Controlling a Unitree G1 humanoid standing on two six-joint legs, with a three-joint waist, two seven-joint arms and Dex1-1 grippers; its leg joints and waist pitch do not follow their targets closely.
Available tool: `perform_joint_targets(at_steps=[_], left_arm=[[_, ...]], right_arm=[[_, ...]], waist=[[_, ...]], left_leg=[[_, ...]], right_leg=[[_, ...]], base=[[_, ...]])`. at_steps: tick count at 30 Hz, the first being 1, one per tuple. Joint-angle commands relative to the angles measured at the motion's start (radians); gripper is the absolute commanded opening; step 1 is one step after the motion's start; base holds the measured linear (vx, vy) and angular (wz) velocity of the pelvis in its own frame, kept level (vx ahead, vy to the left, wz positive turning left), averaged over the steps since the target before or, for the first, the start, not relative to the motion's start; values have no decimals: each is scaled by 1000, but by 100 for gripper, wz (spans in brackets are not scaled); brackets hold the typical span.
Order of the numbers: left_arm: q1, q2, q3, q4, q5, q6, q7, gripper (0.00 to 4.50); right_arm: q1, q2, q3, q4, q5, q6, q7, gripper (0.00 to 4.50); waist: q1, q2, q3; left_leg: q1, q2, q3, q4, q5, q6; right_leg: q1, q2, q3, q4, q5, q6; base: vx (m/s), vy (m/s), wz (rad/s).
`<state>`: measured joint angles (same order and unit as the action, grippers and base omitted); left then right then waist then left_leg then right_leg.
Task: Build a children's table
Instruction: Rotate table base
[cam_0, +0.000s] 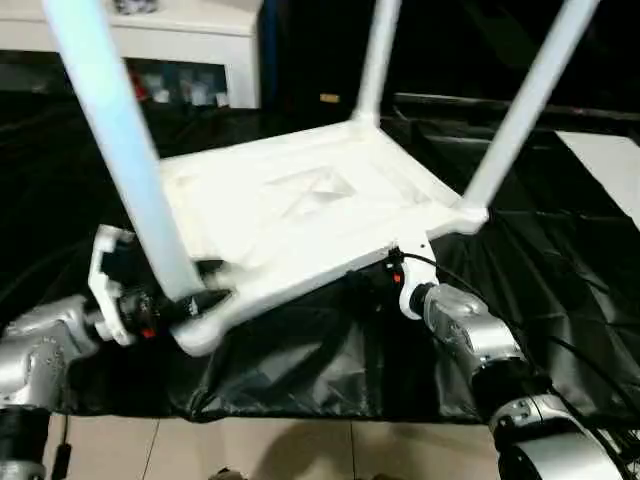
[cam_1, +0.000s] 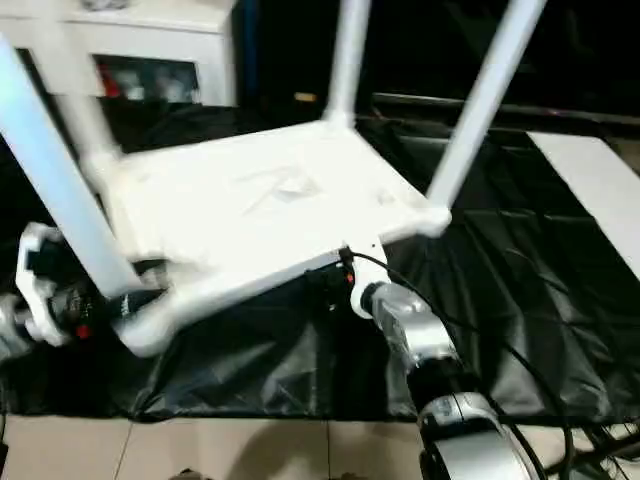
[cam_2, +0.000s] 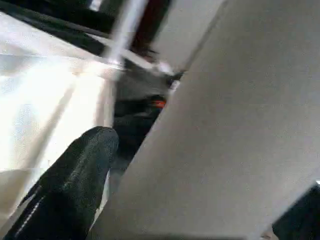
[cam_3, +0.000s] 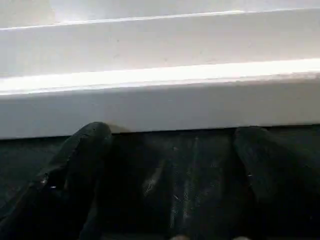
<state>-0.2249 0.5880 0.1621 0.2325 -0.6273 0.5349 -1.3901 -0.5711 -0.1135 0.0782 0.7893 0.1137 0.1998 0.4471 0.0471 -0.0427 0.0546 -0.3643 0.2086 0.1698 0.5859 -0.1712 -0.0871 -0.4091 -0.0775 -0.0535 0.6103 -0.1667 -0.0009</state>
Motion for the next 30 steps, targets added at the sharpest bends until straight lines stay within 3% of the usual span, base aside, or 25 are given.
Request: perform_joint_targets(at_steps=[1,2,3,7,15,19,23,24,25,26,27,28,29,30], left_arm=[[28,12,-55,-97,-41,57,-26,445],[40,16,-69,-129,-50,80,-30,445],[42,16,-71,-133,-50,83,-31,445],[39,-25,-89,-210,-77,137,10,445],[10,-68,-132,-274,-123,221,61,445],[-22,-85,-157,-255,-118,231,70,445],[-67,-106,-177,-230,-108,245,69,445],[-81,-113,-183,-222,-101,248,66,445],[-100,-125,-189,-207,-93,246,65,445],[-132,-143,-202,-176,-76,234,64,445],[-132,-143,-202,-176,-76,234,64,445],[-147,-151,-208,-161,-68,227,65,445],[-166,-167,-210,-134,-46,189,78,445],[-179,-178,-208,-111,-31,163,93,445]], right_arm=[[-26,17,17,35,-8,-10,10,450],[-38,29,23,56,-10,-24,19,450],[-40,30,24,60,-10,-26,20,450],[-107,100,51,170,-28,-74,48,450],[-157,185,72,274,-61,-125,81,450],[-166,215,77,301,-63,-149,107,450],[-178,234,67,331,-63,-170,107,450],[-183,238,61,343,-65,-178,103,450],[-186,239,56,350,-65,-185,98,450],[-192,236,46,362,-65,-200,79,450],[-192,236,46,362,-65,-200,79,450],[-194,233,40,367,-65,-209,67,450],[-196,222,30,375,-64,-226,55,450],[-196,210,21,379,-63,-237,46,450]], waist=[[-4,17,-53],[-8,10,-53],[-10,14,-52],[-22,7,-52],[-44,-3,-52],[-47,5,-55],[-49,3,-56],[-50,8,-56],[-46,21,-55],[-51,15,-55],[-45,16,-55],[-47,15,-55],[-49,28,-54],[-50,18,-53]], left_leg=[[8,17,-4,-88,-374,-52],[10,16,-1,-87,-376,-48],[13,16,-2,-86,-378,-47],[7,15,-4,-86,-374,-54],[3,16,-8,-86,-397,-61],[9,14,-8,-83,-390,-62],[11,14,-6,-83,-381,-58],[11,11,-4,-81,-386,-59],[15,12,-7,-80,-387,-62],[11,12,-5,-81,-382,-59],[19,11,-4,-78,-392,-60],[12,12,-7,-81,-384,-61],[15,12,-7,-81,-398,-66],[18,11,-4,-78,-405,-58]], right_leg=[[38,-51,39,-72,-379,-188],[36,-49,39,-75,-388,-185],[33,-48,40,-76,-390,-185],[36,-47,38,-74,-399,-179],[35,-46,37,-72,-402,-174],[33,-44,39,-71,-364,-184],[37,-43,39,-67,-330,-202],[36,-42,39,-70,-332,-206],[37,-45,40,-68,-325,-213],[39,-43,40,-69,-319,-214],[35,-43,39,-72,-337,-213],[42,-44,39,-68,-330,-216],[38,-41,38,-72,-325,-215],[36,-40,37,-77,-334,-217]], base=[[0,0,0],[0,0,0],[0,0,0],[0,0,0],[0,0,0],[0,0,0],[0,0,0],[0,0,0],[0,0,0],[0,0,0],[0,0,0],[0,0,0],[0,0,0],[0,0,0]])
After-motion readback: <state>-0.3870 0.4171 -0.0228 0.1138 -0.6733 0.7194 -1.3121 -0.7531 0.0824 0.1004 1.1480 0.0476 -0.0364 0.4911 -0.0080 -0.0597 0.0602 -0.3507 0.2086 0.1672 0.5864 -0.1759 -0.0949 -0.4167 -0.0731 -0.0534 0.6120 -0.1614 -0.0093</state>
